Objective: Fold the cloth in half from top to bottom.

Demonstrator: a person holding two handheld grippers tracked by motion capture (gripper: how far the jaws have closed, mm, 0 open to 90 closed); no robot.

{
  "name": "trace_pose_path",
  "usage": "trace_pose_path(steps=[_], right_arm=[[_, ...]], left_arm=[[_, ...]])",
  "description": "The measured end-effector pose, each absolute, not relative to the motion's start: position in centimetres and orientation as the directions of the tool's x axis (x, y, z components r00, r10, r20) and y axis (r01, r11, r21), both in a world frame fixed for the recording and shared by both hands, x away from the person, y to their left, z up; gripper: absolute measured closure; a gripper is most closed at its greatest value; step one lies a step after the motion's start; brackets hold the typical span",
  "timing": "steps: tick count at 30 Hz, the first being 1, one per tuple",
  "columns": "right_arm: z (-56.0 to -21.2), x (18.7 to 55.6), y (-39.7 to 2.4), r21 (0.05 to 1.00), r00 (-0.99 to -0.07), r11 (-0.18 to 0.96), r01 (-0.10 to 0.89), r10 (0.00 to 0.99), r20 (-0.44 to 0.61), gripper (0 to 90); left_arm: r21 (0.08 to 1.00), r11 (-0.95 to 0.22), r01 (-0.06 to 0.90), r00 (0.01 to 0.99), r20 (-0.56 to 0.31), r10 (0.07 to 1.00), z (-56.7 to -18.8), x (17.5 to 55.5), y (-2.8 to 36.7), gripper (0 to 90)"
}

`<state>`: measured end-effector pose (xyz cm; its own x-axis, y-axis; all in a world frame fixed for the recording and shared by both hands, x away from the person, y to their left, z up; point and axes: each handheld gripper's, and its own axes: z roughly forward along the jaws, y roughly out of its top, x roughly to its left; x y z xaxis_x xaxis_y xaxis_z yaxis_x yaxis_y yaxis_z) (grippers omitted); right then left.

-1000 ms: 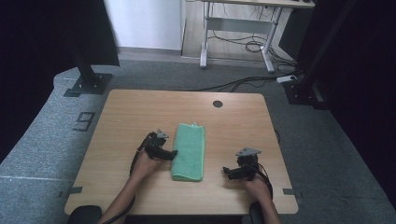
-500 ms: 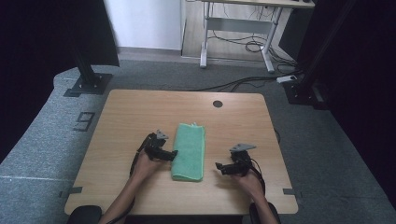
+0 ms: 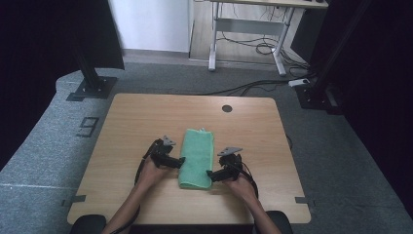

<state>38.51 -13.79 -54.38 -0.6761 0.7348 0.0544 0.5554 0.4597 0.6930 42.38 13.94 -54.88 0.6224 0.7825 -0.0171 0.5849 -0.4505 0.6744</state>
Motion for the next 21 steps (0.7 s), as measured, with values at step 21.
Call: trace_pose_path(steps=[21], right_arm=[[-55.0,34.3,-13.6,0.691,-0.704,0.503,0.52,0.71,0.013,7.4]], left_arm=[[0.652,-0.511,0.56,0.683,-0.015,0.73,-54.6,39.3,14.3,4.4]])
